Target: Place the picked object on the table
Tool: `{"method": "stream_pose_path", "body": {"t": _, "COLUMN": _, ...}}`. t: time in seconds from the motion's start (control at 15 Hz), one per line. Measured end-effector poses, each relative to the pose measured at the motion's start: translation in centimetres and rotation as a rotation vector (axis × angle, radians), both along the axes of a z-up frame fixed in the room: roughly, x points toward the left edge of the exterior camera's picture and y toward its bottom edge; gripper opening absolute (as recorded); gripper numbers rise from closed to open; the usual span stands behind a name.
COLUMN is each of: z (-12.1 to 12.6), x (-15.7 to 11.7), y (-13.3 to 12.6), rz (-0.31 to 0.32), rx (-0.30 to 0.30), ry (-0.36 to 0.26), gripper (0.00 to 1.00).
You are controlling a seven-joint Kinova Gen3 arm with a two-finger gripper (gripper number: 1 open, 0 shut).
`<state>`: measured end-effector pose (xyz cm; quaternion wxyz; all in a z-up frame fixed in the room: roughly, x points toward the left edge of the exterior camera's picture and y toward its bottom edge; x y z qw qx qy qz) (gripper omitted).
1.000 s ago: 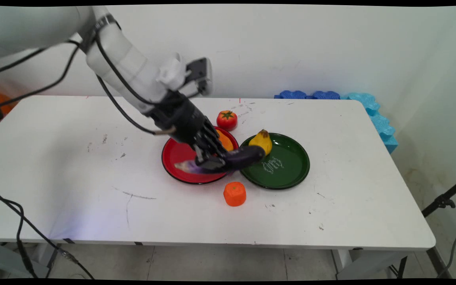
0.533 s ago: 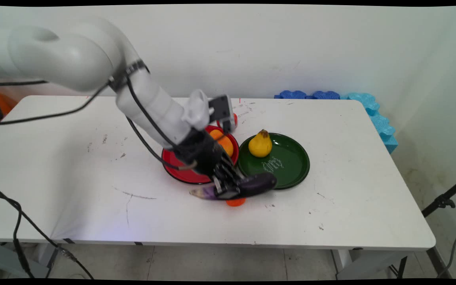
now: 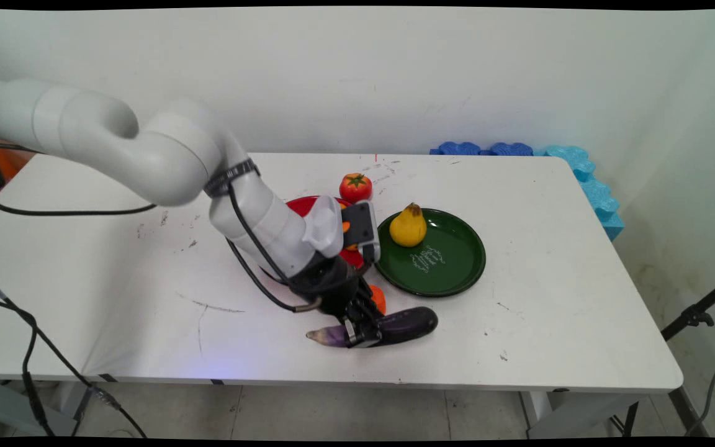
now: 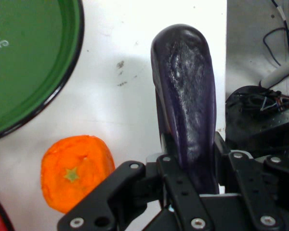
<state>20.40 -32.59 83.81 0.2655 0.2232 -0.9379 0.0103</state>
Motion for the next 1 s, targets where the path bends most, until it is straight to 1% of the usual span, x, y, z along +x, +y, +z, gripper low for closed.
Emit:
{"method": "stream_pose_path", "body": {"t": 0.27, "z": -1.9, "x": -0.3, "y": 0.2, "rz": -0.008, "rx": -0.004, "ry": -0.01, "gripper": 0.0}}
{"method": "stream_pose_path", "body": {"t": 0.6, "z": -3.2, "x": -0.6, "y": 0.3, "rz": -0.019, "rx": -0.01, "ry": -0.014, "gripper": 0.0}}
{"method": "stream_pose_path", "body": {"t": 0.67, "z": -3.4, "x": -0.7, "y": 0.3, "rz": -0.021, "rx": -0.013, "ry": -0.013, "gripper": 1.0}}
{"method": "stream_pose_path", "body": {"t": 0.87, "z": -3.6, "x": -0.9, "y": 0.1, "rz": -0.021, "rx": -0.02, "ry": -0.009, "gripper": 1.0}}
{"method": "stream_pose_path", "body": {"t": 1.0, "z": -3.0, "x": -1.0, "y": -0.2, "rz": -0.009, "rx": -0.025, "ry": 0.002, "gripper": 1.0}}
